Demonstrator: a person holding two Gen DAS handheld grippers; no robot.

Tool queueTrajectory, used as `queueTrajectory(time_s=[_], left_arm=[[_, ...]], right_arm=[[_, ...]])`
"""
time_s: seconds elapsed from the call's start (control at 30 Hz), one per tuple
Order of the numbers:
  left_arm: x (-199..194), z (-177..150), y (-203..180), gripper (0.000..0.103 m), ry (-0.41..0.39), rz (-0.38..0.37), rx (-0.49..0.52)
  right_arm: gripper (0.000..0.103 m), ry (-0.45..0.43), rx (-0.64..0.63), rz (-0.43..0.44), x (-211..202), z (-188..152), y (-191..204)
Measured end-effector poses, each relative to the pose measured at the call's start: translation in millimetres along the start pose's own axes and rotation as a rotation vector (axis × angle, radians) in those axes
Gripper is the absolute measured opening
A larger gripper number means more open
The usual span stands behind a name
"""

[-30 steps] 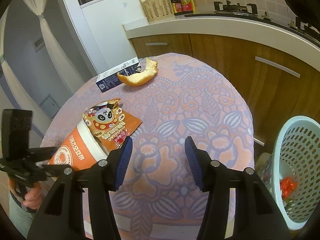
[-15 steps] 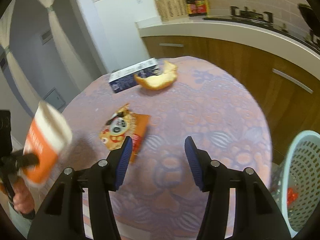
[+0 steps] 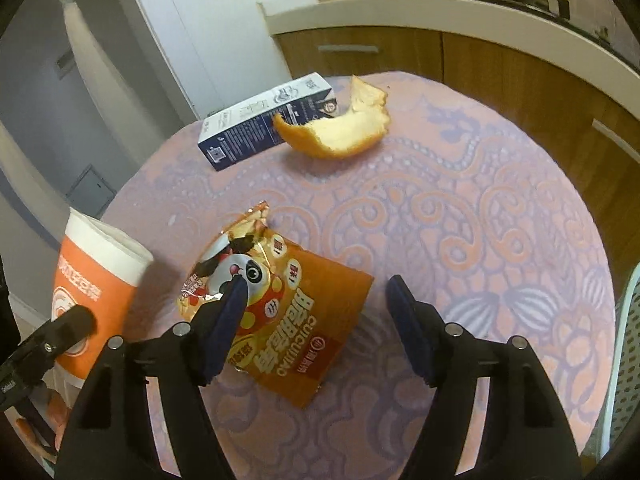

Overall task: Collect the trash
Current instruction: 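Grasp the orange paper cup with the left tool while the right tool grasps the snack bag, then carry the orange cup and snack bag over the blue basket and open both tools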

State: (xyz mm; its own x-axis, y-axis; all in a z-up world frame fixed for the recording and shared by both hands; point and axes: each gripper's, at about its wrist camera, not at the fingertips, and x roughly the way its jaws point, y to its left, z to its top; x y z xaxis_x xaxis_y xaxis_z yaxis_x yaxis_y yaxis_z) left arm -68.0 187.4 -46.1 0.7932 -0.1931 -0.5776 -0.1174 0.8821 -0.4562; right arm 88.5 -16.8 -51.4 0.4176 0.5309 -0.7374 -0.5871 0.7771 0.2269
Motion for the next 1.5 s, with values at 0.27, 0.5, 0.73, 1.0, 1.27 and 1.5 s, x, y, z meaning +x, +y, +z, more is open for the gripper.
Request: queueTrajectory(time_s=[0.27, 0.5, 0.73, 1.0, 1.27, 1.5], left_arm=[[0.7, -1.1, -2.8, 0.057, 0.005, 0.052, 0.025], [-4.2, 2.5, -36.7, 0.057, 0.016, 0.015, 0.098], [7.8, 26.0, -128.1, 0.057, 0.033, -0.081, 0.247], [65.1, 31.6, -264.6, 0.057, 0.128, -0.223, 0.426], [157.2, -1.9, -366.9, 0.057, 0.321, -0.315, 0.501], [211.6, -34.2, -403.7, 0.057, 0.447, -0.316, 0.535]], right_arm=[[0.006, -0.056, -0.025, -0.004, -21.1, -15.0, 6.7], [0.006, -0.222, 0.005, -0.062, -87.3, -42.3, -28.2], [0.006, -0.381, 0.147, -0.216, -169.8, -67.9, -110.5], [0.006, -0.468, 0.336, -0.418, -234.3, -109.8, -204.3], [0.006, -0.419, 0.523, -0.467, -239.5, -150.2, -282.6], [0.006, -0.348, 0.618, -0.43, -224.9, -164.0, -319.5]])
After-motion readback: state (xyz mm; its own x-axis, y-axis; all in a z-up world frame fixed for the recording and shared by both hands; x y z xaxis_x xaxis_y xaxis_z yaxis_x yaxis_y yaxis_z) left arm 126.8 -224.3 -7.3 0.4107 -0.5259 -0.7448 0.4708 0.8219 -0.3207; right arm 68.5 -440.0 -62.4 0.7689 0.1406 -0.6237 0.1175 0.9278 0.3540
